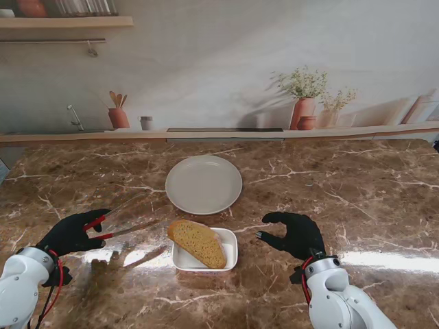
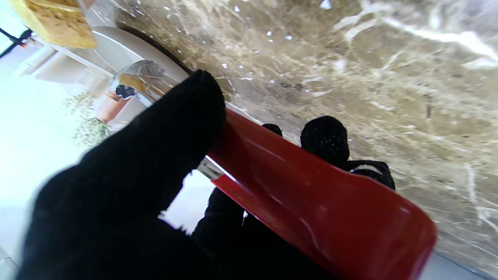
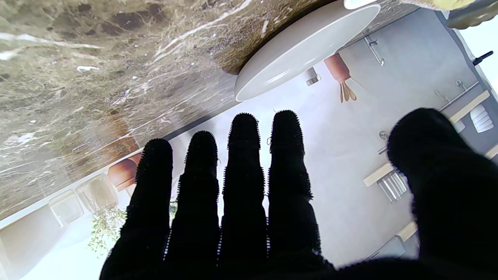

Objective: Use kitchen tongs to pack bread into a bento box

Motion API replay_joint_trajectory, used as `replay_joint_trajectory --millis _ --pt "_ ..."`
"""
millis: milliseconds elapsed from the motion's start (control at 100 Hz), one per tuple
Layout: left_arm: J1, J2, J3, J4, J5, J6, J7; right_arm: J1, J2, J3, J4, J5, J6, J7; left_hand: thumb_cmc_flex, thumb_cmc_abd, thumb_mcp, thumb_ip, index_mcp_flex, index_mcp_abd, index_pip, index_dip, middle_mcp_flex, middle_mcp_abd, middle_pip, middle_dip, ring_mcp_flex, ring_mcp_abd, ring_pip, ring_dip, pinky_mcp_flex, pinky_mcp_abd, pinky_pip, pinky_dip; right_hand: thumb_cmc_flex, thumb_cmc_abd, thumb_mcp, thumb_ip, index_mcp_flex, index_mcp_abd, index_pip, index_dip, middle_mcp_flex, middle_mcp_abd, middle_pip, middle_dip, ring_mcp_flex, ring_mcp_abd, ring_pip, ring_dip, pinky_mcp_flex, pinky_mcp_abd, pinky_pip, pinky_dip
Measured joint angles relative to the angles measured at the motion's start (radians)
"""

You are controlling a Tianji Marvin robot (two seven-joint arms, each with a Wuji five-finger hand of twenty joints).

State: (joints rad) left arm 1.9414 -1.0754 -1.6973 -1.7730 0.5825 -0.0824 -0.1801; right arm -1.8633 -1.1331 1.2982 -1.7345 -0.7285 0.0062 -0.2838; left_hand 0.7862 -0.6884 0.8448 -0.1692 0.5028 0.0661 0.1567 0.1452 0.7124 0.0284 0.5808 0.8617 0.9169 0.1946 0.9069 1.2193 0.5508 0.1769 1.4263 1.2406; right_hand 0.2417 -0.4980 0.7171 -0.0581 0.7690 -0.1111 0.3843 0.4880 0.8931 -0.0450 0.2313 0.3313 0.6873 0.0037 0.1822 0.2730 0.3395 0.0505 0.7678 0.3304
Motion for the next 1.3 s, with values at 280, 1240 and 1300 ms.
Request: replay_joint_trajectory --millis 280,1240,1300 --pt "0.013 -0.009 0.011 0.048 -0.015 0.023 0.062 0.006 0.001 -0.003 0.002 -0.005 -0.002 0.003 0.000 0.000 0.000 0.000 0.008 0.006 -0.034 -0.015 0.000 0.001 0.000 0.000 0.000 0.000 0.000 0.000 0.000 0.000 0.000 0.000 0.000 0.000 0.000 0.000 0.000 0.000 0.000 0.000 0.000 0.000 0.000 0.000 0.000 0.000 0.000 0.000 0.000 0.000 0.000 0.000" --pt "-0.046 -0.011 0.075 0.112 0.036 0.126 0.052 0.016 0.002 -0.016 0.013 -0.008 -0.004 0.001 -0.234 0.140 -0.126 0.039 -0.213 0.132 -0.131 -0.088 -0.415 0.041 -0.161 -0.437 -0.569 0.020 -0.578 -0.583 -0.524 0.007 -0.569 -0.507 0.000 0.000 0.000 0.000 0.000 -0.002 0.000 0.000 0.000 0.000 0.000 0.000 0.000 0.000 0.000 0.000 0.000 0.000 0.000 0.000" --pt "-0.046 -0.011 0.075 0.111 0.038 0.125 0.057 0.016 0.002 -0.016 0.013 -0.008 -0.005 0.001 -0.245 0.140 -0.169 0.036 -0.220 0.132 -0.117 -0.078 -0.455 0.041 -0.200 -0.482 -0.646 0.020 -0.628 -0.657 -0.576 0.004 -0.643 -0.582 0.000 0.000 0.000 0.000 0.000 -0.002 0.000 0.000 0.000 0.000 0.000 0.000 0.000 0.000 0.000 0.000 0.000 0.000 0.000 0.000"
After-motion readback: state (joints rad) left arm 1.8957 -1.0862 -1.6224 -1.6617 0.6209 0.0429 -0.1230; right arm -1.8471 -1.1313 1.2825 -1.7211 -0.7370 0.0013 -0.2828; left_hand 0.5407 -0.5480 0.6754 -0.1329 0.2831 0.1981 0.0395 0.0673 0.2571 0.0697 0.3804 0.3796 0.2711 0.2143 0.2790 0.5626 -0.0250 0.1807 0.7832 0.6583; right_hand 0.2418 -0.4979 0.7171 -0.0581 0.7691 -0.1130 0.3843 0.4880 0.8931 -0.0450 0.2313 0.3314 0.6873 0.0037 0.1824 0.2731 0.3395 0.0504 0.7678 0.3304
